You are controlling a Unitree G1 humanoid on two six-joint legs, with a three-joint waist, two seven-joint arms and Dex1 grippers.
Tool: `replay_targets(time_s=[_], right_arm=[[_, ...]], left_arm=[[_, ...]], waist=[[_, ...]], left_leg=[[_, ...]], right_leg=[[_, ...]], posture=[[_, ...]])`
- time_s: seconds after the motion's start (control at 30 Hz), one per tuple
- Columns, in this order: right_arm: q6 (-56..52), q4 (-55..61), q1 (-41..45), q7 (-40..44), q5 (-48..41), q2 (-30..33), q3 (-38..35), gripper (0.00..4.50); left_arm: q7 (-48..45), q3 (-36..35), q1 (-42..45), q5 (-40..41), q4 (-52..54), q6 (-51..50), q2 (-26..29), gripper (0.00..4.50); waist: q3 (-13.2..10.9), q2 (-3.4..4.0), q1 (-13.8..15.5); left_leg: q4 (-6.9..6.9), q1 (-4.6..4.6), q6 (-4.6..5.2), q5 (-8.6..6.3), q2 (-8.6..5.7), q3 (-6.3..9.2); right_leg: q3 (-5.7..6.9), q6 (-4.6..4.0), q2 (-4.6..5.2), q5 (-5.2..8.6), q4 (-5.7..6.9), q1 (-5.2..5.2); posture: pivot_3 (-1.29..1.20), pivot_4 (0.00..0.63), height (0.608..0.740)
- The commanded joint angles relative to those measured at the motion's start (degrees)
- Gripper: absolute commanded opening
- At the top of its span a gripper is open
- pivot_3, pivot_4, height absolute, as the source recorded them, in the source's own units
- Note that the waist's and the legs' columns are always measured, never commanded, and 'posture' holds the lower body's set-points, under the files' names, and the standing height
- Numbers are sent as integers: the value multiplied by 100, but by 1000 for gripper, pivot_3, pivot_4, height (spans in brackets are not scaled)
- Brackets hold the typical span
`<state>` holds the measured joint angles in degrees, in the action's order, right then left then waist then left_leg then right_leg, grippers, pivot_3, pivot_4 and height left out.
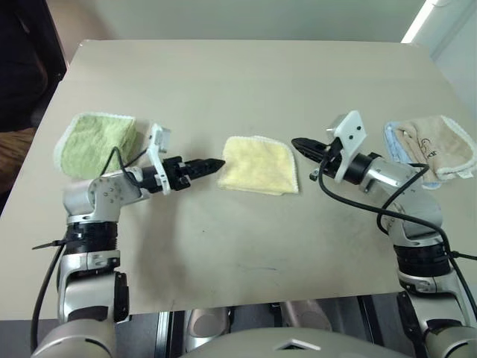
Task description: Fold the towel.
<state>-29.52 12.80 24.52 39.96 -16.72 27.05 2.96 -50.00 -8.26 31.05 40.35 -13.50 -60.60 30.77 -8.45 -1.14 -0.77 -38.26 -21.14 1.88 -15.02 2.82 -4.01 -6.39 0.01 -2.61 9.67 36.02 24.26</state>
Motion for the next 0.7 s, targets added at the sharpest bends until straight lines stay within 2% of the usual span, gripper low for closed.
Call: replay_targets(time_s=[0.03,0.37,0.7], right_arm=[[110,86,114,-15,-46,-36,-32,0],[124,163,38,-89,-23,-90,-66,0],[48,366,-60,-183,-80,-69,-120,0]], left_arm=[[171,177,76,-75,104,-149,-155,4475],[353,616,278,-210,22,-551,-544,4475],[659,596,340,-291,-149,-781,-833,4475]], waist=[[0,0,-3],[0,0,53],[1,0,117]], left_leg=[[0,0,0,0,0,0],[-6,2,7,11,-4,1],[-6,3,14,7,-11,3]], right_leg=[[0,1,0,0,1,1],[-2,-7,2,-4,-1,-14],[-2,7,9,4,-4,-21]], posture=[[0,150,739],[0,150,739],[0,150,739]])
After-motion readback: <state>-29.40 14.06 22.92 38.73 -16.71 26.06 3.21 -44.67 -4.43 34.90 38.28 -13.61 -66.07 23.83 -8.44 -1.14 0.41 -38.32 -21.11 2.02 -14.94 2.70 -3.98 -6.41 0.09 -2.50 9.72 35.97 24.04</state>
